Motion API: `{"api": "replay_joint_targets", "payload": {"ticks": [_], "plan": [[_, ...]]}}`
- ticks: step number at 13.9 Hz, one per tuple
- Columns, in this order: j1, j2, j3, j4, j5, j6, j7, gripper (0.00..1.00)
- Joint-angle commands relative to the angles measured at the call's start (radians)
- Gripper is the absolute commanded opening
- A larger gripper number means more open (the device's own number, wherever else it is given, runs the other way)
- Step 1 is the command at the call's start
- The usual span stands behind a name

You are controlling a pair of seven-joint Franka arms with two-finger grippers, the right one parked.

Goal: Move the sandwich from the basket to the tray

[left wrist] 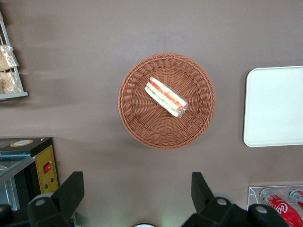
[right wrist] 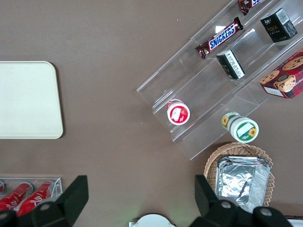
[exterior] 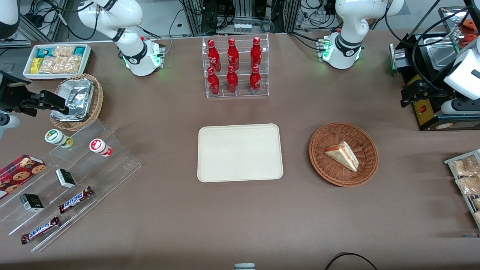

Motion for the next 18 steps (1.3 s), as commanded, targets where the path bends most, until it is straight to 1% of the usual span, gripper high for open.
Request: {"api": "replay_joint_targets", "payload": {"ticks": [1, 4, 5, 6, 8, 10, 12, 15, 18], "plan": [[0.014, -0.008, -0.001, -0.001, 0.014, -0.03, 0.014, 1.0], [0.014, 0.012, -0.002, -0.002, 0.019, -0.022, 0.008, 1.0], [0.014, 0.023, -0.002, -0.024, 0.019, -0.01, 0.005, 1.0], [0.014, 0.026, -0.002, -0.059, 0.02, 0.025, 0.004, 1.0], [0.014, 0.018, -0.001, -0.173, 0.02, 0.149, -0.003, 1.0], [0.014, 0.024, -0.002, -0.269, 0.02, 0.275, -0.057, 1.0], [0.011, 0.02, -0.005, -0.376, 0.02, 0.422, -0.177, 1.0], [0.008, 0.024, -0.042, -0.499, 0.019, 0.6, -0.422, 1.0], [0.003, 0.04, -0.082, -0.597, 0.014, 0.773, -0.767, 1.0]]}}
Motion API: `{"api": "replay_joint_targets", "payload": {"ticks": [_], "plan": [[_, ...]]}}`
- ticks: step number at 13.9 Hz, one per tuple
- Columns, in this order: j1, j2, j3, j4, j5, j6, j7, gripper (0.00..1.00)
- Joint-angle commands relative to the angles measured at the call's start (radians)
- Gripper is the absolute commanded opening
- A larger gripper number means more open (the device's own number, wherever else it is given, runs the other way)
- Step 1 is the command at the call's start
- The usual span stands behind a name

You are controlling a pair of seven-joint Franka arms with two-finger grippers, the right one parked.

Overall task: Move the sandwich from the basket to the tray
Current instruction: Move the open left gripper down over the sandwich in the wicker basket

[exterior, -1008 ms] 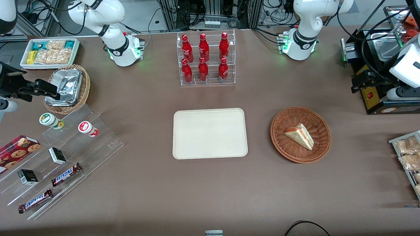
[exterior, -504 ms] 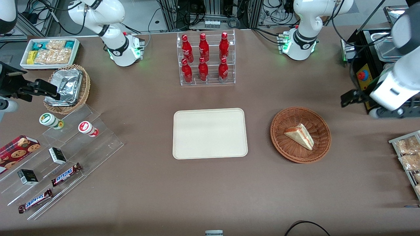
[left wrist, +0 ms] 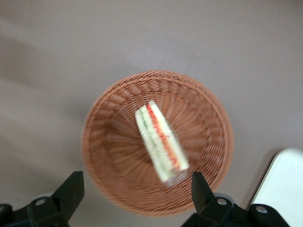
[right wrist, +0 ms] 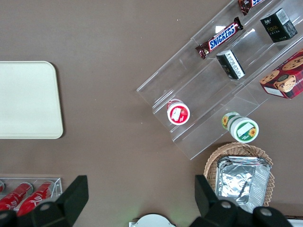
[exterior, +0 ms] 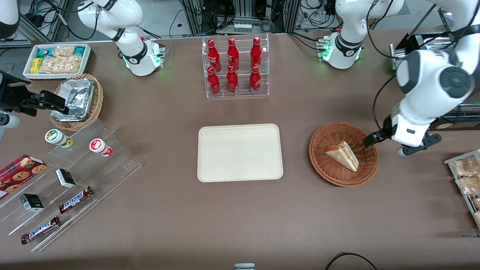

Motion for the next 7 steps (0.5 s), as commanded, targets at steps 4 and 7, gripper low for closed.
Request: {"api": "replay_joint_targets", "payload": {"ticks": [4, 7], "plan": [[-0.001, 0.069, -0.064, -0.104, 0.007, 0.232, -0.41, 1.0], [0.001, 0.11, -0.09, -0.119, 0.007, 0.263, -0.445, 1.0]]}}
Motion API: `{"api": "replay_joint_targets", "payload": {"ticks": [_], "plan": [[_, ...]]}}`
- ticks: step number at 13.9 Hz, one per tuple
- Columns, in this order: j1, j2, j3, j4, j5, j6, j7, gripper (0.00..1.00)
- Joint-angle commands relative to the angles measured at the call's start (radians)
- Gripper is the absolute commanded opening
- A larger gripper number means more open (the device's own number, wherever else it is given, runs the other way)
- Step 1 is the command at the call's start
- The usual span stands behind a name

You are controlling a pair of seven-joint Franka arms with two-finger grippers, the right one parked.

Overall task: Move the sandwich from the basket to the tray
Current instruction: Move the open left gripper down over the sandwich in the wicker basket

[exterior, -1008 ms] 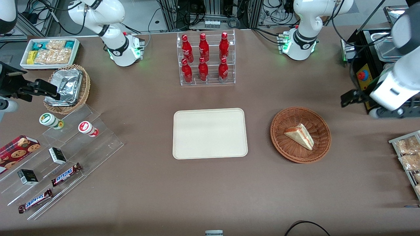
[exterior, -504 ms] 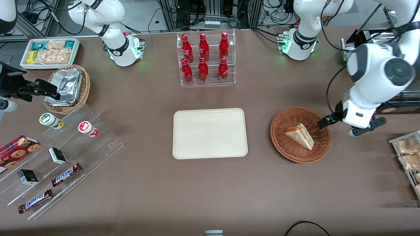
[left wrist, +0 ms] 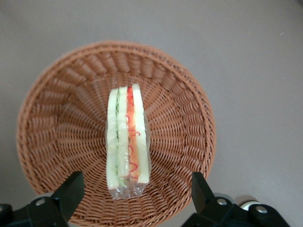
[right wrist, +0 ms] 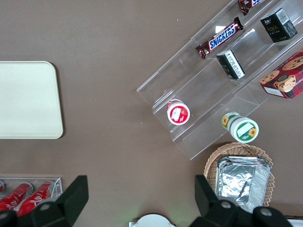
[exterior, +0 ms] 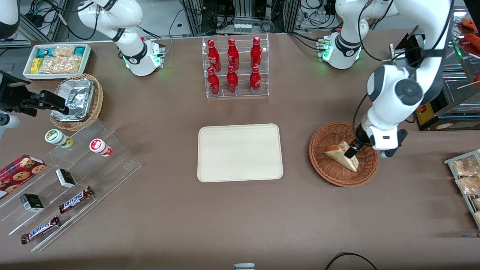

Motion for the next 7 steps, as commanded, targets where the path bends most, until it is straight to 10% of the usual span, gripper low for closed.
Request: {"api": "replay_joint_targets", "payload": {"ticks": [1, 7], "plan": [[0.004, 0.029, -0.011, -0.009, 0.007, 0.036, -0.04, 1.0], [0.007, 0.087, -0.011, -0.018, 0.007, 0.051, -0.04, 1.0]]}}
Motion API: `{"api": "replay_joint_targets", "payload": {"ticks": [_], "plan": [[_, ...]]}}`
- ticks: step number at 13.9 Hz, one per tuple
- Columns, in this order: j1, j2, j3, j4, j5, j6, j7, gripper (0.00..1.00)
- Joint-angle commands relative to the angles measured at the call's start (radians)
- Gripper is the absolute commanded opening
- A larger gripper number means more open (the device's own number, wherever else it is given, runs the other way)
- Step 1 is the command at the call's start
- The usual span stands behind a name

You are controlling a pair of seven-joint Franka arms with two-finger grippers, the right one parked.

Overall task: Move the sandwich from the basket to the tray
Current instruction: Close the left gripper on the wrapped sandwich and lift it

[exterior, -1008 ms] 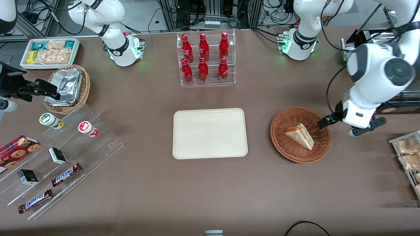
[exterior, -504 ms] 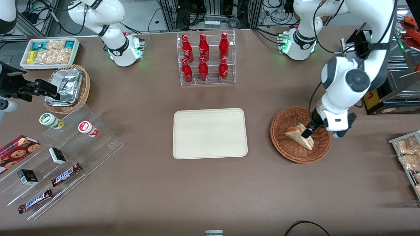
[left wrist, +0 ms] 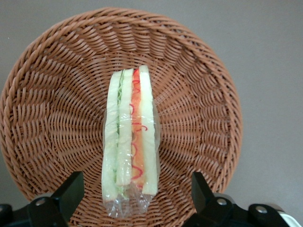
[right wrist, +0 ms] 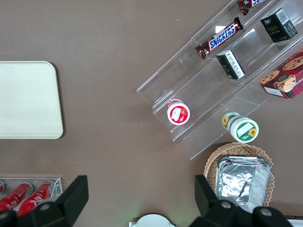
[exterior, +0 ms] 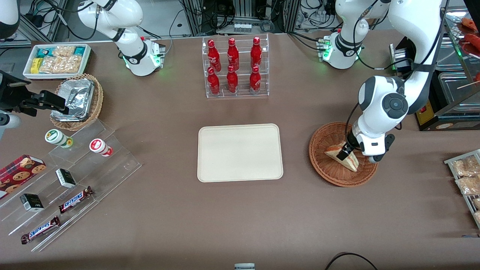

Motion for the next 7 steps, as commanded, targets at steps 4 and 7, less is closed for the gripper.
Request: {"api": "replay_joint_targets", "payload": {"ticks": [4, 7], "plan": [[0.007, 0.035, -0.004, -0.034, 0.009, 0.048, -0.024, 1.0], [0.008, 0.058, -0.004, -0.028, 0.009, 0.068, -0.027, 0.72]]}}
